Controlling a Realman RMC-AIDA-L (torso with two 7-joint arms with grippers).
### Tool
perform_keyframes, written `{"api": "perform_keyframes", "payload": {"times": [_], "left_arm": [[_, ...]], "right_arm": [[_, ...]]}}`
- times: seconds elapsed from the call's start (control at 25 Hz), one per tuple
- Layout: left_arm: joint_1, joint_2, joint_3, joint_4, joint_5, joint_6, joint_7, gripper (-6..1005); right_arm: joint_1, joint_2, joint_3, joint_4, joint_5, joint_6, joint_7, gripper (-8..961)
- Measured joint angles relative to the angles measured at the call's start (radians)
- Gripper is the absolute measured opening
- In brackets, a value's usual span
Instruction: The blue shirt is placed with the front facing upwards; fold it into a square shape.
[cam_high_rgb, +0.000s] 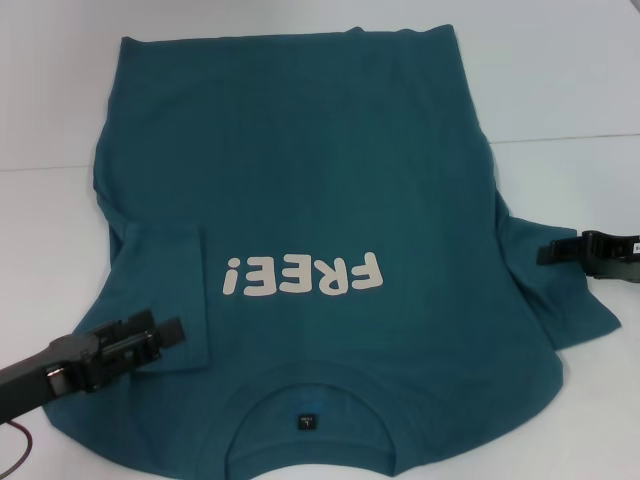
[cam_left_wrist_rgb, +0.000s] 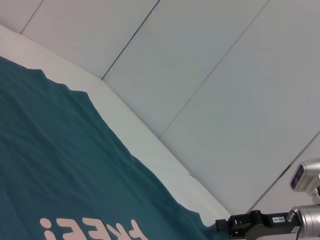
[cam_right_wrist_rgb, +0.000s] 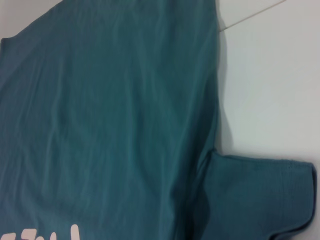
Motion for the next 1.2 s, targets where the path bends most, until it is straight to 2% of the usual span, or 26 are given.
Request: {"api": "perform_keyframes", "payload": {"times": [0.2,0.64,0.84,1.2], "left_arm": [[0.000,0.000,0.002,0.000,0.000,0.000,0.000,816],[0.000,0.000,0.001,0.000,0.000,0.001,0.000,816],[0.000,0.000,0.001,0.000,0.000,0.005,0.000,816],[0.006,0.000,0.000,-0.006,0.000,0.002,0.000,816]], "right_arm": [[-0.001,0.000,-0.008,-0.002,0.000,-0.002,0.000,602],[-0.006,-0.004,-0.012,-0.005,0.000,0.002,0.009,155],[-0.009,-0.010,-0.012,-0.007,-0.002,0.004,0.020,11],[-0.006,-0.024,-0.009,-0.046,-0.068,0.018,0.070,18]]}}
